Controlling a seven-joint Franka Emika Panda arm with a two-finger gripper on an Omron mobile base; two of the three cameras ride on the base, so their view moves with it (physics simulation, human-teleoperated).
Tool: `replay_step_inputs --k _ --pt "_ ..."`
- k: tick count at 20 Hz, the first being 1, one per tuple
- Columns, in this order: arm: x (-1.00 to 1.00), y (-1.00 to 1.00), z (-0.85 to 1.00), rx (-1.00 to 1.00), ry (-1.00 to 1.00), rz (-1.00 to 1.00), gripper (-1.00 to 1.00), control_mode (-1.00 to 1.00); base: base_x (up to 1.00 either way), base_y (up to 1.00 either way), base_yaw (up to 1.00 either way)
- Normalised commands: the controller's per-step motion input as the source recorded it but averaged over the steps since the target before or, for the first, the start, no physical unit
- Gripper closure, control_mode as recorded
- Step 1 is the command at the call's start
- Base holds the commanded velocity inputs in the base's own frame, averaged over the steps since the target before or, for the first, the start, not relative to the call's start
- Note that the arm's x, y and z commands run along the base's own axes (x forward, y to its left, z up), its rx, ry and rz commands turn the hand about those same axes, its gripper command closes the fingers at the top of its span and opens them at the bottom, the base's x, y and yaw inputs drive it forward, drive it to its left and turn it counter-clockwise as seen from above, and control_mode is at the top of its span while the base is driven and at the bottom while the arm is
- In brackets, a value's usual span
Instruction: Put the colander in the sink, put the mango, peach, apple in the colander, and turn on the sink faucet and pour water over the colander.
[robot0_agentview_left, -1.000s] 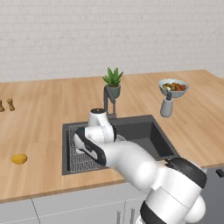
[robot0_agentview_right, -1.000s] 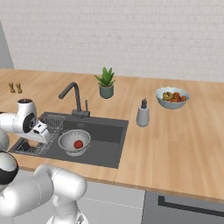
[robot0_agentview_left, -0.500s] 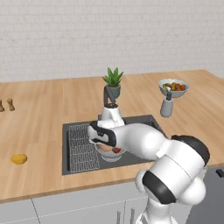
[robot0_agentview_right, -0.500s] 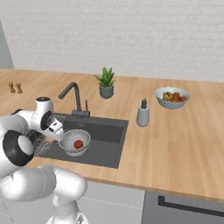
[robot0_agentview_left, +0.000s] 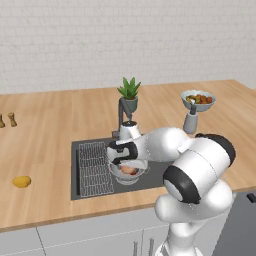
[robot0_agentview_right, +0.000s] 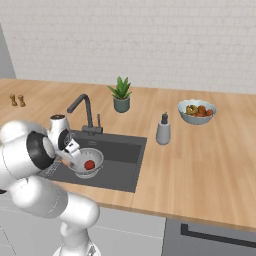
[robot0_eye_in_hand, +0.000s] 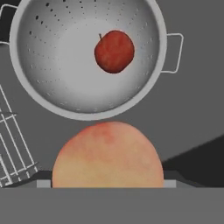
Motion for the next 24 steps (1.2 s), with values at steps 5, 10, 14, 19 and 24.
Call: replay_step_inputs --k 5,10,14,19,24 --pt "0.11 -0.26 -0.14 -0.02 0.00 -0.04 1.00 -1.00 0.00 0.00 0.00" --pt "0.19 -0.07 -0.13 -0.02 0.00 0.00 1.00 -1.00 0.00 0.00 0.00" --pt "0.27 0.00 -0.29 -0.06 0.00 0.00 1.00 -1.00 0.00 0.00 0.00" --pt "0.37 0.00 -0.20 -0.02 0.00 0.00 1.00 -1.00 0.00 0.00 0.00" --pt "0.43 0.00 -0.19 -0.02 0.00 0.00 1.00 -1.00 0.00 0.00 0.00"
